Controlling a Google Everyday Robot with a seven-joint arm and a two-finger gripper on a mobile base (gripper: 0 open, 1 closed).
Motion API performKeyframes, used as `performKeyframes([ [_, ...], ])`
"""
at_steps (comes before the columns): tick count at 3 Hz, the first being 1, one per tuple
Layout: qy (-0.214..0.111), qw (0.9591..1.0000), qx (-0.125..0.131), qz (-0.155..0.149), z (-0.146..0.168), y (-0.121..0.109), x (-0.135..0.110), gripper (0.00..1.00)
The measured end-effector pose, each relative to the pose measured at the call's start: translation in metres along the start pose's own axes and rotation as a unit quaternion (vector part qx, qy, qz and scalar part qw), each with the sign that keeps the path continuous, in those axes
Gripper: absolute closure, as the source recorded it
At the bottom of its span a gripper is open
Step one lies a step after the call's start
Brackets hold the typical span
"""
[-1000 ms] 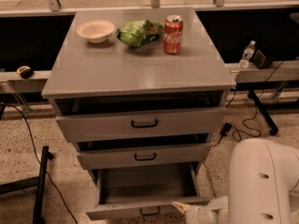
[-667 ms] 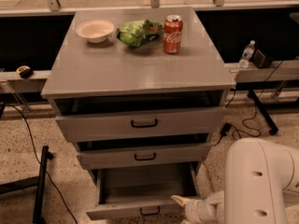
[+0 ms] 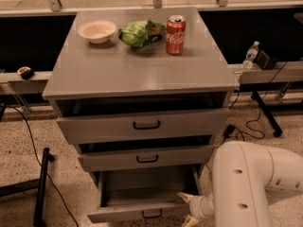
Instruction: Open bottom drawer
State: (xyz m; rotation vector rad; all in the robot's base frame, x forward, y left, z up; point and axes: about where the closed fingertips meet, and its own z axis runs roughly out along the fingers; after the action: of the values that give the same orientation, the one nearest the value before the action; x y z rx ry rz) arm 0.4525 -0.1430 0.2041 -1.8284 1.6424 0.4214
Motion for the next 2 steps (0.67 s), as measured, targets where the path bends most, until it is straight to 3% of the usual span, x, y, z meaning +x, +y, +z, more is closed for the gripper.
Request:
performKeyframes([
  [2, -0.003, 0.9982, -0.057, 0.015, 0.027, 0.026, 0.005, 0.22],
])
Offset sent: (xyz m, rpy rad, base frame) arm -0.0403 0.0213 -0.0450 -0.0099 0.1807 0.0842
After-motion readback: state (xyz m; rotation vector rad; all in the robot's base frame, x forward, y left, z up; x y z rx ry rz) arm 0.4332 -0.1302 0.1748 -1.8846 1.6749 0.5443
